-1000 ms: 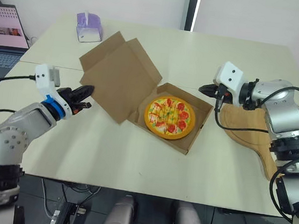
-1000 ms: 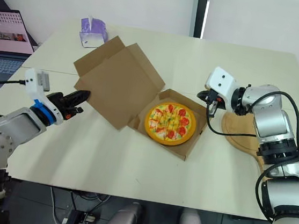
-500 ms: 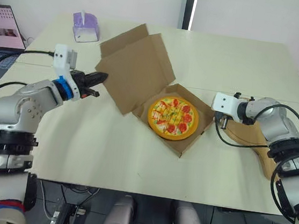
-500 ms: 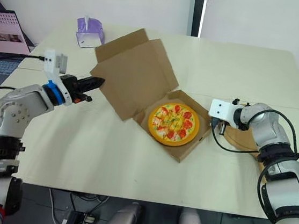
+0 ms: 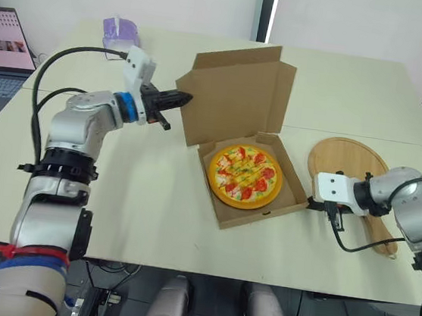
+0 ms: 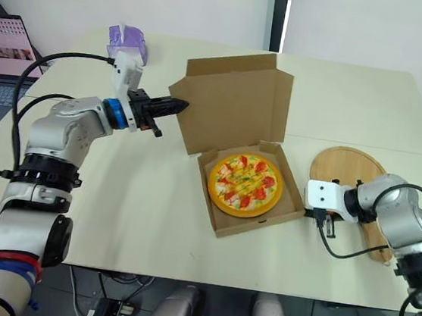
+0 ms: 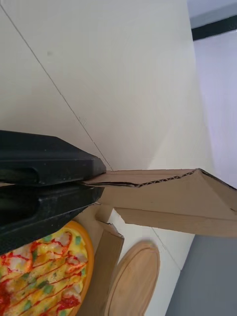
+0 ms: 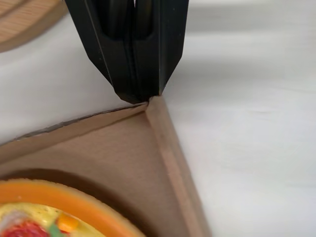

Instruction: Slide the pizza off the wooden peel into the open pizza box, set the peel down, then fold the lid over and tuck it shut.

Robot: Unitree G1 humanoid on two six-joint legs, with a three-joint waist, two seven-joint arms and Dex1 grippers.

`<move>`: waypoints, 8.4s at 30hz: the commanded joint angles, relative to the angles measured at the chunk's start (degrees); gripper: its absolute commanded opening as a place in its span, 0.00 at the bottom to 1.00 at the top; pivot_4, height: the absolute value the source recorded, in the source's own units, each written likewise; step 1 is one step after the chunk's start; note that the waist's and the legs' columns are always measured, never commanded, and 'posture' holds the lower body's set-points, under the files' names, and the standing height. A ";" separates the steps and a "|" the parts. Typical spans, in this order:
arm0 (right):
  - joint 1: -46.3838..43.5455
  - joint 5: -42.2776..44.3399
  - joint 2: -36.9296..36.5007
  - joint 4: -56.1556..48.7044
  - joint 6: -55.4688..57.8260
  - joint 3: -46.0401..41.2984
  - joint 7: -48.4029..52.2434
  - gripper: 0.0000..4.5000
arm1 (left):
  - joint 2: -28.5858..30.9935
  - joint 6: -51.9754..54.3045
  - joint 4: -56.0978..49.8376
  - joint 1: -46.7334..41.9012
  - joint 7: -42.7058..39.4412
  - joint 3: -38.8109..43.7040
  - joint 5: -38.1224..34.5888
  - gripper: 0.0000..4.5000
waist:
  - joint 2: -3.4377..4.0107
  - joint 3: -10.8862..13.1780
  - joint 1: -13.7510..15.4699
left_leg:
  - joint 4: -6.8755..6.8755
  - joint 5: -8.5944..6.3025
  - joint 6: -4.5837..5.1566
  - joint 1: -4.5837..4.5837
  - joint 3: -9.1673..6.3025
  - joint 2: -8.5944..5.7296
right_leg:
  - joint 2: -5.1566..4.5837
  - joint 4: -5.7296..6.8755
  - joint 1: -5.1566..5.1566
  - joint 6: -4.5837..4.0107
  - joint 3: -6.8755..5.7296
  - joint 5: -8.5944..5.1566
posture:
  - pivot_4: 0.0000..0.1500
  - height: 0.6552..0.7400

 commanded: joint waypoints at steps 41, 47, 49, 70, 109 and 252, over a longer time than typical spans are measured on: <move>-24.08 18.69 19.84 15.89 20.84 -23.55 -31.98 0.32 | -6.87 -6.84 4.92 -8.61 -7.78 8.75 2.20 0.00 | -0.12 0.07 -0.48 | 0.03 0.10 -0.13 -0.53 0.23 0.00 | -0.05 0.42 -0.82 0.00 0.07 0.06 | 1.00 1.00; -22.88 18.69 18.53 13.45 21.99 -23.28 -32.17 0.01 | -7.05 -8.50 6.53 -8.96 -6.24 8.04 3.91 0.00 | -0.12 0.07 -0.48 | 0.05 0.10 -0.13 -0.55 0.21 0.00 | -0.05 0.43 -0.82 0.00 0.06 0.06 | 1.00 1.00; -21.99 18.75 17.78 11.40 23.09 -23.56 -32.97 0.01 | -7.56 -10.08 8.25 -9.83 -4.98 7.25 5.39 0.00 | -0.11 0.07 -0.44 | 0.07 0.10 -0.13 -0.56 0.21 0.00 | -0.05 0.43 -0.82 0.00 0.06 0.06 | 1.00 1.00; -6.54 20.20 20.93 -19.68 35.40 -29.23 -53.82 0.01 | -15.71 13.66 -24.60 -0.22 17.13 8.77 0.32 0.00 | -0.11 0.06 -0.74 | 0.72 -0.02 0.08 -0.82 -0.04 0.08 | -0.12 1.21 -1.06 0.04 0.16 0.08 | 1.00 1.00; 4.71 31.76 32.43 -38.02 51.64 -30.22 -65.78 0.01 | -22.65 8.69 -53.39 27.99 31.09 3.74 -3.83 0.00 | -0.08 0.04 -0.35 | 0.90 -0.06 0.15 -0.59 0.12 0.03 | -0.04 1.11 -0.77 0.04 0.23 0.08 | 1.00 1.00; -5.82 28.17 18.27 -10.97 30.68 -27.81 -46.46 0.71 | -7.61 -8.75 -20.53 11.72 9.85 0.90 7.67 0.00 | 0.05 0.15 -0.10 | 0.92 -0.26 0.49 -0.82 0.13 0.03 | -0.08 0.30 -0.73 0.28 0.23 0.41 | 1.00 1.00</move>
